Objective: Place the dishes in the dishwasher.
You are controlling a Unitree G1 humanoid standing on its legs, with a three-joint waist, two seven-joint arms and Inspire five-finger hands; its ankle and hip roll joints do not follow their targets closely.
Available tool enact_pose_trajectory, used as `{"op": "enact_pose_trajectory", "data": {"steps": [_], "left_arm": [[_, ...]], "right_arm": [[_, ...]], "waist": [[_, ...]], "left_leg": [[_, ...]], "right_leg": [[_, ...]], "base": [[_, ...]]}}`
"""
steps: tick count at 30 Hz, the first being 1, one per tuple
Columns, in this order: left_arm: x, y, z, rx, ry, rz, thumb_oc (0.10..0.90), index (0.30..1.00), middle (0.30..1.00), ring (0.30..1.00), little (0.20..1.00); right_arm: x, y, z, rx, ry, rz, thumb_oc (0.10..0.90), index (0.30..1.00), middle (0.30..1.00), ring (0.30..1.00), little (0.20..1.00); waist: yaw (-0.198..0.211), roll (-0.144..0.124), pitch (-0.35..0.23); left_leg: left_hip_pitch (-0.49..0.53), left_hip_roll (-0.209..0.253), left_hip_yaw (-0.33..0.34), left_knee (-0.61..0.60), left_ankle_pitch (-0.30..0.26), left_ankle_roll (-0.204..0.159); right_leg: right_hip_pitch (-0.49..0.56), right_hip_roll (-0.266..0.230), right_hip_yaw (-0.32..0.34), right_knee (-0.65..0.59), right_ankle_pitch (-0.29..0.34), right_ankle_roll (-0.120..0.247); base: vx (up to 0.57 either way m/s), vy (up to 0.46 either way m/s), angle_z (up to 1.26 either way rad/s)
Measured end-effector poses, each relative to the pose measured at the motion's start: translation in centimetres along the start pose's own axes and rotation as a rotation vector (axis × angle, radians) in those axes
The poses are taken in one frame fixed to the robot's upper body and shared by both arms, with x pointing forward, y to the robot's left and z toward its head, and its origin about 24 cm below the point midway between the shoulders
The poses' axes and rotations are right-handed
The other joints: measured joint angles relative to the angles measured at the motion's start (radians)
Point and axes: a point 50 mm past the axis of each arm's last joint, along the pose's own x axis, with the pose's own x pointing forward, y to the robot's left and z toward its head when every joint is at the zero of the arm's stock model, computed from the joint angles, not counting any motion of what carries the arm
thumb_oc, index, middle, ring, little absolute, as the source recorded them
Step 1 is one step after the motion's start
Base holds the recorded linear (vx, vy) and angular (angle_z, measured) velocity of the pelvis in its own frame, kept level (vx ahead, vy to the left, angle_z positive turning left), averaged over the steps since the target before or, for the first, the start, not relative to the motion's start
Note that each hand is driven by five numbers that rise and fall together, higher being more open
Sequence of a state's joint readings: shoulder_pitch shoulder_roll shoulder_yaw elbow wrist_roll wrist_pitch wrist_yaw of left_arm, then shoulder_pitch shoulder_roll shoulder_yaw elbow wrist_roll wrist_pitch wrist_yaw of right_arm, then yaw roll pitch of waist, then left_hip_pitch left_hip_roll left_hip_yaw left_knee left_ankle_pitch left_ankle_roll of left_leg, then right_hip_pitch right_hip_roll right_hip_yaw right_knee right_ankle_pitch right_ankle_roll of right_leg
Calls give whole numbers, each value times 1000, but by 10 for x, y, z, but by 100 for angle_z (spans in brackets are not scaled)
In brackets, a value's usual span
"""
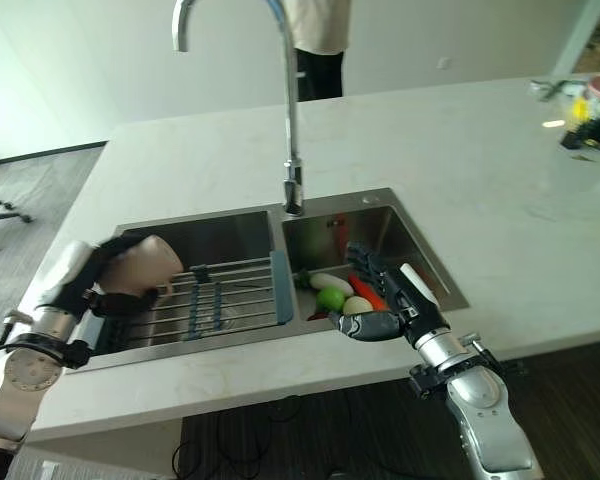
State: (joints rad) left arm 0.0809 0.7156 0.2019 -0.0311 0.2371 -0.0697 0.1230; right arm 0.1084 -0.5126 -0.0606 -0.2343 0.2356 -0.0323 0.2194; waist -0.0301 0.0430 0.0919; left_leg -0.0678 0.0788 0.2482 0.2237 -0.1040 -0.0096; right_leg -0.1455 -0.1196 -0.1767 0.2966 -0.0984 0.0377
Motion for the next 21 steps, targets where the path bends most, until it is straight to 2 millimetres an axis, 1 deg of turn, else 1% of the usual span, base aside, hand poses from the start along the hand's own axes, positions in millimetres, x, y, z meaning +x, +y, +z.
{"op": "enact_pose_trajectory", "data": {"steps": [2, 3, 4, 7, 8, 9, 12, 13, 15, 16, 17, 18, 19, 20, 21], "left_arm": [[-10, 12, -6, 7, 10, 80, 400, 300, 300, 300, 300], [-10, 12, -6, 7, 10, 80, 400, 300, 300, 300, 300], [-19, 15, -9, -12, 7, 139, 400, 300, 300, 300, 300], [-24, 16, -2, -61, -38, 198, 400, 300, 300, 300, 300], [-29, 18, 1, -75, -61, 229, 400, 300, 300, 300, 300], [-34, 20, 12, -107, -126, 286, 400, 300, 300, 300, 300], [-46, 27, 36, -195, -253, 418, 400, 300, 300, 300, 300], [-51, 34, 48, -227, -324, 495, 400, 300, 300, 300, 300], [-57, 40, 51, -243, -342, 555, 400, 300, 300, 300, 300], [-60, 40, 51, -263, -343, 596, 400, 300, 300, 300, 300], [-61, 41, 50, -264, -340, 607, 400, 300, 300, 300, 300], [-66, 42, 46, -258, -318, 601, 400, 300, 300, 300, 300], [-68, 40, 44, -287, -306, 600, 400, 300, 300, 300, 300], [-68, 40, 44, -303, -303, 612, 400, 300, 300, 300, 300], [-69, 41, 44, -311, -300, 628, 400, 300, 300, 300, 300]], "right_arm": [[-2, -2, 0, 4, -4, -33, 800, 900, 900, 900, 900], [-2, -2, 0, 4, -4, -33, 800, 900, 900, 900, 900], [-4, -3, 0, 19, -29, -85, 800, 900, 900, 900, 900], [-6, -8, 4, 21, -70, -153, 800, 900, 900, 900, 900], [-7, -8, 7, 21, -85, -172, 800, 900, 900, 900, 900], [-10, -9, 13, 24, -131, -210, 800, 900, 900, 900, 900], [-12, -9, 23, 38, -193, -235, 800, 900, 900, 900, 900], [-12, -9, 28, 34, -221, -233, 800, 900, 900, 900, 900], [-14, -8, 32, 50, -241, -230, 800, 900, 900, 900, 900], [-15, -8, 34, 59, -253, -229, 800, 900, 900, 900, 900], [-14, -8, 35, 62, -256, -228, 800, 900, 900, 900, 900], [-15, -9, 35, 61, -257, -221, 800, 900, 900, 900, 900], [-17, -10, 36, 69, -265, -231, 800, 900, 900, 900, 900], [-19, -13, 39, 60, -274, -247, 800, 900, 900, 900, 900], [-17, -15, 42, 46, -283, -243, 800, 900, 900, 900, 900]], "waist": [[16, -2, 0], [16, -2, 0], [17, -2, 0], [34, -3, 1], [35, -3, 1], [42, -4, 0], [59, -4, 1], [73, -4, 0], [102, -2, -1], [109, -1, -1], [128, -5, 0], [166, -1, 3], [175, 6, 7], [168, 10, 14], [198, 21, 22]], "left_leg": [[0, -3, -12, -1, 0, 0], [0, -3, -12, -1, 0, 0], [-1, -8, -24, 0, 0, 1], [-4, -9, -31, -2, -1, 1], [-5, -9, -34, -3, -1, 1], [-6, -9, -40, -2, -2, 0], [-18, -8, -66, 0, 2, -6], [-19, -7, -85, 1, 6, -13], [-29, -7, -96, -3, 9, -19], [-36, -9, -117, -3, 13, -25], [-34, -10, -129, -3, 17, -29], [-48, -15, -150, -3, 26, -36], [-68, -28, -178, -6, 41, -42], [-88, -30, -213, -23, 69, -46], [-124, -28, -223, -43, 95, -46]], "right_leg": [[7, -6, -14, 1, -8, 2], [7, -6, -14, 1, -8, 2], [11, -11, -25, 2, -13, 3], [13, -14, -31, 9, -24, 10], [13, -14, -34, 10, -25, 7], [12, -16, -40, 19, -30, 1], [13, -17, -66, 26, -40, -5], [16, -14, -80, 30, -48, -9], [16, -15, -91, 43, -58, -14], [17, -18, -109, 49, -66, -15], [15, -22, -121, 60, -77, -20], [12, -26, -140, 87, -95, -22], [8, -31, -170, 100, -99, -24], [-2, -49, -207, 95, -97, -30], [-25, -52, -230, 105, -94, -43]], "base": [[-19, -33, 19], [-12, -36, 23], [-4, -40, 20], [-8, -61, 9], [-1, -136, 11], [11, -160, 13], [15, -170, 27], [30, -190, 30], [49, -157, 25], [48, -117, 40], [-111, -119, 58], [-174, -88, 63], [-265, -51, 105], [-191, -4, 109], [-295, -11, 93]]}}
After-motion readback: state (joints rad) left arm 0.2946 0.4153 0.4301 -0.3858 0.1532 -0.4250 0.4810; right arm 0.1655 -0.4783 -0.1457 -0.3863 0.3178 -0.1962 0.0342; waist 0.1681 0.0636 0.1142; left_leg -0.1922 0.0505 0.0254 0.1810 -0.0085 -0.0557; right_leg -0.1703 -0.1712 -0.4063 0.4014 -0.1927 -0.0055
